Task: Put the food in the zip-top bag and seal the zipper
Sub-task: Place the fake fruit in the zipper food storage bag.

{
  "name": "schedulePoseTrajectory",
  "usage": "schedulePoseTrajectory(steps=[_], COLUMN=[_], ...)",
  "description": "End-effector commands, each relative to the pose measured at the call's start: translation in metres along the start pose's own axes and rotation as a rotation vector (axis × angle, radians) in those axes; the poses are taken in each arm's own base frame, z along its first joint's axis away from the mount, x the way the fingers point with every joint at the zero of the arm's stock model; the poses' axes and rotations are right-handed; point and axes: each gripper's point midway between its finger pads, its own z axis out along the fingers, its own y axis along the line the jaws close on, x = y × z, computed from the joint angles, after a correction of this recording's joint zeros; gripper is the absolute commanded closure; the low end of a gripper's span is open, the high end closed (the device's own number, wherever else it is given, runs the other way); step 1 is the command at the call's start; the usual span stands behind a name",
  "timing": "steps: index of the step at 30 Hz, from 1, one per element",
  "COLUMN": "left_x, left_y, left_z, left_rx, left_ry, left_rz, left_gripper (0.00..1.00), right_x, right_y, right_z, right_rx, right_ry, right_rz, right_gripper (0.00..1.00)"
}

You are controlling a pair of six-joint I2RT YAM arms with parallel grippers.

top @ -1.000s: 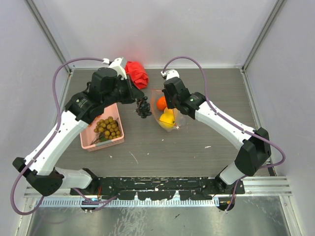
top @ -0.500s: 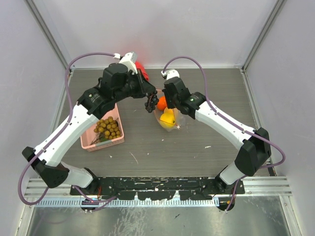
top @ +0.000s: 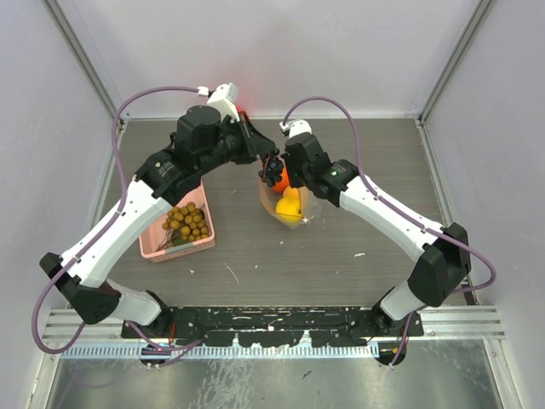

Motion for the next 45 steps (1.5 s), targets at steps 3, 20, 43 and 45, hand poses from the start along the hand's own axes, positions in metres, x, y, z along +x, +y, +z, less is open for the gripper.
schedulePoseTrajectory(steps=[3, 20, 43, 45], left_x=[-0.007, 0.036, 0.074, 0.075], left_y=[-0.003, 0.06, 0.098, 0.1], left_z=[0.012, 0.039, 0.083, 0.08], left_rx=[0.015, -0.151, -0.187, -0.195], left_ry=[-0.052, -0.025, 0.001, 0.001], left_rz=[0.001, 0.073, 0.169, 0.171], left_gripper=[1.0, 1.0, 0.76, 0.68], right_x=[-0.034, -0.033, -0.033, -0.032], right_y=[0.003, 0.015, 0.025, 0.025], right_z=[-0.02, -0.019, -0.013, -0.013], right_rx=[-0.031, -0.092, -0.132, -0.131], right_ry=[-0.117, -0.111, -0.106, -0.104], right_rz=[0.041, 0.051, 0.061, 0.06], right_gripper=[1.0, 1.0, 1.0, 1.0])
